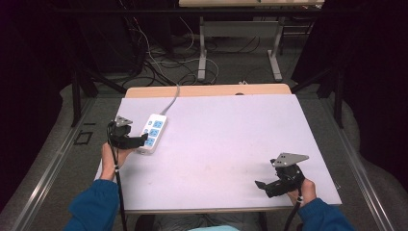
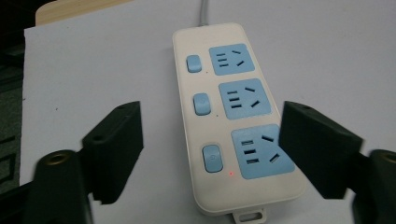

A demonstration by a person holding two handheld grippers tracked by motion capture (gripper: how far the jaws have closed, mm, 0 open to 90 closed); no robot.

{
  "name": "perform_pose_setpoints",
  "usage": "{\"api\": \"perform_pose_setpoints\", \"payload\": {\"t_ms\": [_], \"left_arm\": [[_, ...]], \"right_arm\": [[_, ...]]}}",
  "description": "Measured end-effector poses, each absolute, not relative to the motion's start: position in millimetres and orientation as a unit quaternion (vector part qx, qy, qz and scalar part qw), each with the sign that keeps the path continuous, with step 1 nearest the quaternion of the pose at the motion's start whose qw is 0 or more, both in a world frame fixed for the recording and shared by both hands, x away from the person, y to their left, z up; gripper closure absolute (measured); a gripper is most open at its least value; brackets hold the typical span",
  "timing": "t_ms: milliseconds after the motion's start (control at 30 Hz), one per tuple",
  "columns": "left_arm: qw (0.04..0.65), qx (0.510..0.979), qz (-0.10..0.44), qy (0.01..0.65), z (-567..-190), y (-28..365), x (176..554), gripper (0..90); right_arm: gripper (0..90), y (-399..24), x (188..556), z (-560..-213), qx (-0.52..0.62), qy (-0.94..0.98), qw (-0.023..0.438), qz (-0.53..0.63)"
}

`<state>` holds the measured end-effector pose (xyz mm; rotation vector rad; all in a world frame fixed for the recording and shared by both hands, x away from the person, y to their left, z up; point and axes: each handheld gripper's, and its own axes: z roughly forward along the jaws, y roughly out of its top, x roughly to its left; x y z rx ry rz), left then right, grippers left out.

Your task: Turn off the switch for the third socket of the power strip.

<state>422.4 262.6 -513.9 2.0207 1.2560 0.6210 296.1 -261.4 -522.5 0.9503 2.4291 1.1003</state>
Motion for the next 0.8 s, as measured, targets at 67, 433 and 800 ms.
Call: {"api": "perform_pose_setpoints", "payload": {"t_ms": [67,433,800], "left_arm": [[0.336,0.777,0.239,0.476,-514.3,263.2,422.9,43.7],[0.353,0.778,0.216,0.472,-516.2,269.0,422.0,88.2],[0.343,0.784,0.212,0.472,-526.5,267.0,423.7,90.0]], "right_arm": [[2.1,-261.5,296.1,-522.5,0.333,0.847,0.154,0.384],[2.2,-261.6,295.9,-521.9,0.334,0.851,0.148,0.378],[2.3,-261.1,295.7,-522.5,0.334,0.848,0.152,0.382]]}}
